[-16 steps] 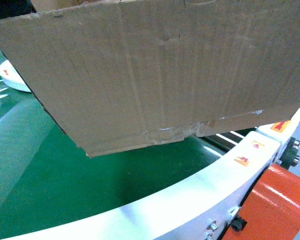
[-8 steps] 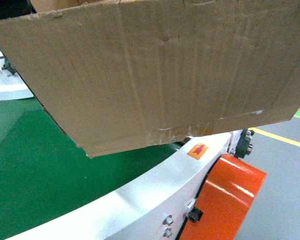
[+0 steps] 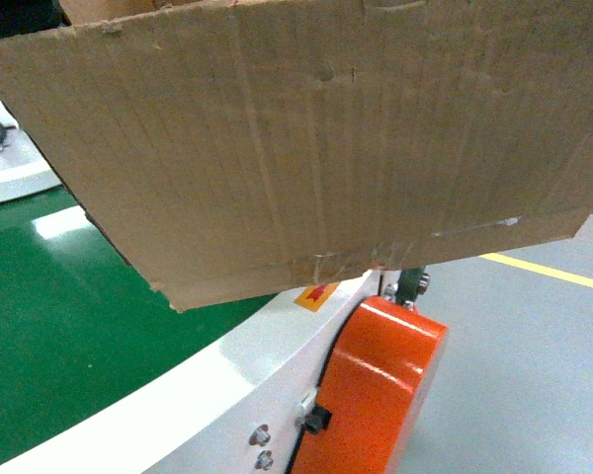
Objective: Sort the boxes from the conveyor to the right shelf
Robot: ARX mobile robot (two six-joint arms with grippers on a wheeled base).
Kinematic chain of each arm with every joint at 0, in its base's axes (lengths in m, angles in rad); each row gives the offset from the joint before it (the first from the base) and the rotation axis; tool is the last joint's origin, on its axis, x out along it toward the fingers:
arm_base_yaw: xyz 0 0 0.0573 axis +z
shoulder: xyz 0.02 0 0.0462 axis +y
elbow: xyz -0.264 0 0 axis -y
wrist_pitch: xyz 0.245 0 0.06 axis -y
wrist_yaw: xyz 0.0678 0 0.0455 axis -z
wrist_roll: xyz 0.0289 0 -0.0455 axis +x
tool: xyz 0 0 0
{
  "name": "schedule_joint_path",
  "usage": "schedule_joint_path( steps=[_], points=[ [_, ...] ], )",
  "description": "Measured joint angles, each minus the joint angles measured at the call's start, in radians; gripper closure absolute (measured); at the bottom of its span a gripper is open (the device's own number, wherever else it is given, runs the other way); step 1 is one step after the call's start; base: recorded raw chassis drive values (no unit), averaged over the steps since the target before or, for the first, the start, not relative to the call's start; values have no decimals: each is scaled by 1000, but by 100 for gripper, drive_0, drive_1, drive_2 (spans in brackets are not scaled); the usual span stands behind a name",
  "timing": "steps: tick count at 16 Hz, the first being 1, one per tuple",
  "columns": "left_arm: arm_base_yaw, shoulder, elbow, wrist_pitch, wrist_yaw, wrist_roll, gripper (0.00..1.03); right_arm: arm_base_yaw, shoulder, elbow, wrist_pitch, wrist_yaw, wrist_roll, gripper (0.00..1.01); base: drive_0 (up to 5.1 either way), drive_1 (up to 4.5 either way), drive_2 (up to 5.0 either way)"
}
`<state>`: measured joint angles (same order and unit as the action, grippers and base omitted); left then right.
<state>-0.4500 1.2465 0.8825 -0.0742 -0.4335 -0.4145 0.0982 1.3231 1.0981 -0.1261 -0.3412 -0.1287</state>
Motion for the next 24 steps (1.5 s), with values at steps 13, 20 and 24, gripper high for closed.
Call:
schedule_joint_path(
  steps=[13, 20, 24],
  points=[
    [0, 0, 0, 0, 0, 0, 101, 0, 0, 0, 0, 0, 0, 99, -131, -131, -131],
    [0, 0, 0, 0, 0, 0, 101, 0, 0, 0, 0, 0, 0, 99, -131, -131, -131],
    [0, 0, 0, 0, 0, 0, 101, 0, 0, 0, 0, 0, 0, 99, 110, -257, -257]
  ],
)
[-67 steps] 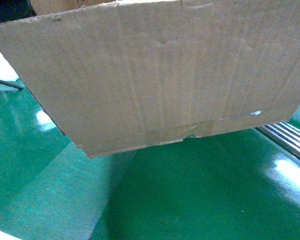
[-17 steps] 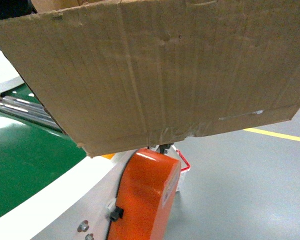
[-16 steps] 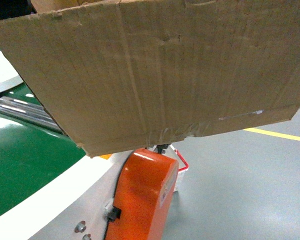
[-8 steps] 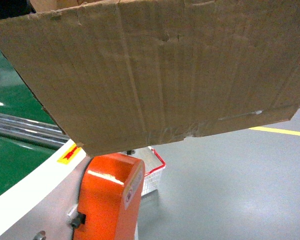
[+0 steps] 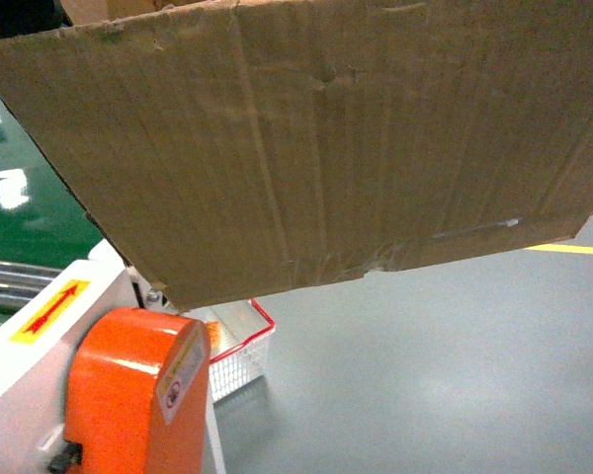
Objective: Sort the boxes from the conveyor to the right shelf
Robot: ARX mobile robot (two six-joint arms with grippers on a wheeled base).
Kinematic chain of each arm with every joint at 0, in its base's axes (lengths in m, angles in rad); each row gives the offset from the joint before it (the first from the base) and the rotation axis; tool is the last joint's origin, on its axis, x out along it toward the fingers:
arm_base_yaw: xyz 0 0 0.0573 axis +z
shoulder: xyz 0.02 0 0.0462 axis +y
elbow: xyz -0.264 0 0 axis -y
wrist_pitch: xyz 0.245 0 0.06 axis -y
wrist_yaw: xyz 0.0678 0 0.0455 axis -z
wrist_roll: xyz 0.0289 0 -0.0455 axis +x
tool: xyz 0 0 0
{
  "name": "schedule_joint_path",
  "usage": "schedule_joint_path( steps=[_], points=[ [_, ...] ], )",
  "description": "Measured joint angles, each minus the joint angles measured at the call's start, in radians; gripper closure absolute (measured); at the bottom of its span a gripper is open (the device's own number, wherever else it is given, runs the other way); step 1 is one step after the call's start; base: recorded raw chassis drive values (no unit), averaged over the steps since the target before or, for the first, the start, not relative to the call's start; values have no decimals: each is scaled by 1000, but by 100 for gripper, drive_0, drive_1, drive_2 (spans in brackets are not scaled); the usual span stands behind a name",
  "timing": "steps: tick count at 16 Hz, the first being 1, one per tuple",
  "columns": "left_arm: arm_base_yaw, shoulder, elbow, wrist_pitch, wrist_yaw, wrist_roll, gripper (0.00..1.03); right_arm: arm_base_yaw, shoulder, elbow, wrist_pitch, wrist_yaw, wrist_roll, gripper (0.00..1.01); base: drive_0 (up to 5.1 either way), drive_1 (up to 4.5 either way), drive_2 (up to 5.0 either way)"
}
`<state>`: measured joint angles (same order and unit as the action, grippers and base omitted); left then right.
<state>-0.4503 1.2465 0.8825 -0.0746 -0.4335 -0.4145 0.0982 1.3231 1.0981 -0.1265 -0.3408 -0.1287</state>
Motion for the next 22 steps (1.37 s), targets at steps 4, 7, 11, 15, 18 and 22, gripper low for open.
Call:
schedule_joint_path(
  steps=[4, 7, 11, 15, 18, 22],
  points=[
    [1, 0, 0, -2, -2, 0, 101, 5, 3, 0, 0, 0, 0, 99, 337, -346, -451],
    [1, 0, 0, -1, -2, 0, 101, 5, 3, 0, 0, 0, 0, 99, 338, -259, -502],
    [0, 2, 0, 0, -2, 0, 101, 5, 4, 0, 3, 0, 0, 99, 291, -234, -391],
    [-4, 4, 0, 0, 0, 0, 101, -5, 4, 0, 0, 0, 0, 99, -127, -127, -127],
    [-1, 4, 0, 0, -1, 0, 101, 0, 4, 0, 1, 0, 0, 99, -139, -139, -139],
    [-1, 4, 0, 0, 0, 0, 101, 0, 4, 0, 0, 0, 0, 99, -128, -128, -128]
  ],
)
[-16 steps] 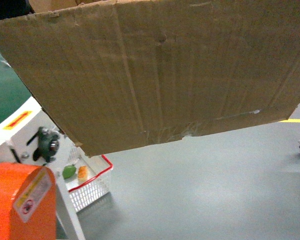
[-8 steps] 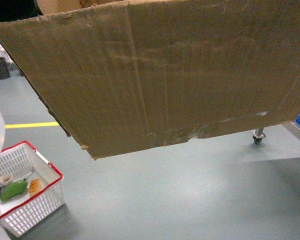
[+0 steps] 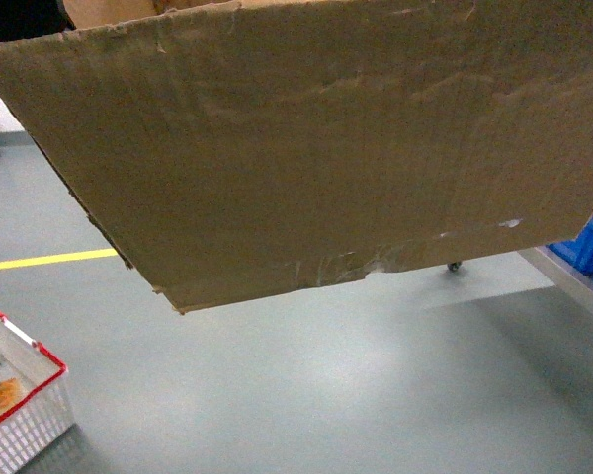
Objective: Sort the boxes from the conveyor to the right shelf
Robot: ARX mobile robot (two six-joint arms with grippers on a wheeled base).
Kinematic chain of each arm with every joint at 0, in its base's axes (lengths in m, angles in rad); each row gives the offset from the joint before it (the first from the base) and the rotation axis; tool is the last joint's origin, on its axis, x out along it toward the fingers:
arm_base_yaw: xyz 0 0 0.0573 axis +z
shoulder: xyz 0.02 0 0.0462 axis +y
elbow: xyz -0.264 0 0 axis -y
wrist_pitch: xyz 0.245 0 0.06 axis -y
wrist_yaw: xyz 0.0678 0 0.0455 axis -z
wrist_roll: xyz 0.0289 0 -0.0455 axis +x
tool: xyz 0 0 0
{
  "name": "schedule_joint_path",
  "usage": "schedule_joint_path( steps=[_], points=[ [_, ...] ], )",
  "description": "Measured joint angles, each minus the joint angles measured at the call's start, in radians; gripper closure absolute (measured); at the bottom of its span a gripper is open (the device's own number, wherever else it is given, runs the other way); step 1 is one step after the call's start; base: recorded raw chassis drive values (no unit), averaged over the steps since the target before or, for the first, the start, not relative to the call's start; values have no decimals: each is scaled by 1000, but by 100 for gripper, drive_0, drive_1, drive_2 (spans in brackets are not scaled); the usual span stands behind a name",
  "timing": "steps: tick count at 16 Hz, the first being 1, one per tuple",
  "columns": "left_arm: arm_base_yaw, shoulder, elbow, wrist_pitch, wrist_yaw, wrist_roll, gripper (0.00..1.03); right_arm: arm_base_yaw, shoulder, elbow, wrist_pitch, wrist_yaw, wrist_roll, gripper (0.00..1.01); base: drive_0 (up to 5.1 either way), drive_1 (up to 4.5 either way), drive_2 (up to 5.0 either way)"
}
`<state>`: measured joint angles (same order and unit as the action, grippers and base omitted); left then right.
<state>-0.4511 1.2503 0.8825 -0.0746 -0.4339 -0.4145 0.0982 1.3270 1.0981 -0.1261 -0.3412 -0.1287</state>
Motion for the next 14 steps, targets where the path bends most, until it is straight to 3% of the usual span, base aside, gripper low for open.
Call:
schedule_joint_path(
  steps=[14],
  points=[
    [0, 0, 0, 0, 0, 0, 101, 0, 0, 0, 0, 0, 0, 99, -138, -138, -138]
  ],
)
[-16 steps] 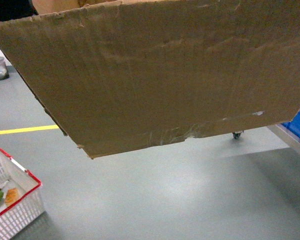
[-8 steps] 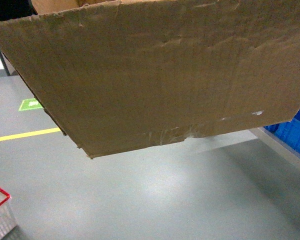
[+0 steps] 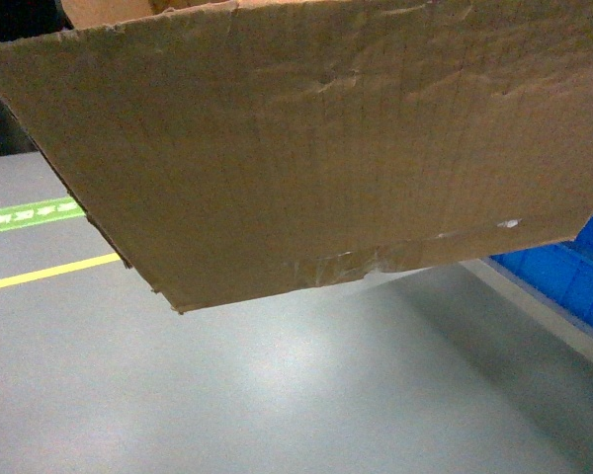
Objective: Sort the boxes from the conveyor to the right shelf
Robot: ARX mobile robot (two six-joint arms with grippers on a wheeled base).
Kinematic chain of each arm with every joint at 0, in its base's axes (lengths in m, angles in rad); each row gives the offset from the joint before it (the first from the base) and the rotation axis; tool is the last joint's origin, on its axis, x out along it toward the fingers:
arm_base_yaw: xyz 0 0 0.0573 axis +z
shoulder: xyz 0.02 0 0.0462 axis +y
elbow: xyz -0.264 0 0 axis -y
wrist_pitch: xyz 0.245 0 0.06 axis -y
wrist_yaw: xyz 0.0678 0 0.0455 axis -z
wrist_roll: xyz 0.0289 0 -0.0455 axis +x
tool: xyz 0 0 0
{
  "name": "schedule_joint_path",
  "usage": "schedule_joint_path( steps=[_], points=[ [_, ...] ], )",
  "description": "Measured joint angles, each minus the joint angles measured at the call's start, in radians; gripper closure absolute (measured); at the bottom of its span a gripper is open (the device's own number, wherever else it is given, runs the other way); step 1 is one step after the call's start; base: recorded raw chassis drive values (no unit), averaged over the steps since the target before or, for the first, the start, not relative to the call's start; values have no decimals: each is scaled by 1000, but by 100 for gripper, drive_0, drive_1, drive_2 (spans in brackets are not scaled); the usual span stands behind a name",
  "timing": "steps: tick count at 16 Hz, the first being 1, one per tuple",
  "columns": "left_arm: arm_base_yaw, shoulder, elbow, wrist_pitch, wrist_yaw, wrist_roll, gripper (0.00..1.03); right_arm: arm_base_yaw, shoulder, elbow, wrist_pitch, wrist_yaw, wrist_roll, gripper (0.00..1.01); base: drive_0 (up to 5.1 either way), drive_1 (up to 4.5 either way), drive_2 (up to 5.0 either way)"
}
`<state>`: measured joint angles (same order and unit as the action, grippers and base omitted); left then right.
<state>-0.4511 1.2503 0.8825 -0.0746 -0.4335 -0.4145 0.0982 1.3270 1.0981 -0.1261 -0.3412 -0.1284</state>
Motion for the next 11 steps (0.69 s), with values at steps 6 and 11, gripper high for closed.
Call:
schedule_joint_path(
  steps=[6, 11],
  points=[
    [0, 0, 0, 0, 0, 0, 101, 0, 0, 0, 0, 0, 0, 99, -132, -132, -132],
    [0, 0, 0, 0, 0, 0, 101, 0, 0, 0, 0, 0, 0, 99, -134, -134, -134]
  ],
)
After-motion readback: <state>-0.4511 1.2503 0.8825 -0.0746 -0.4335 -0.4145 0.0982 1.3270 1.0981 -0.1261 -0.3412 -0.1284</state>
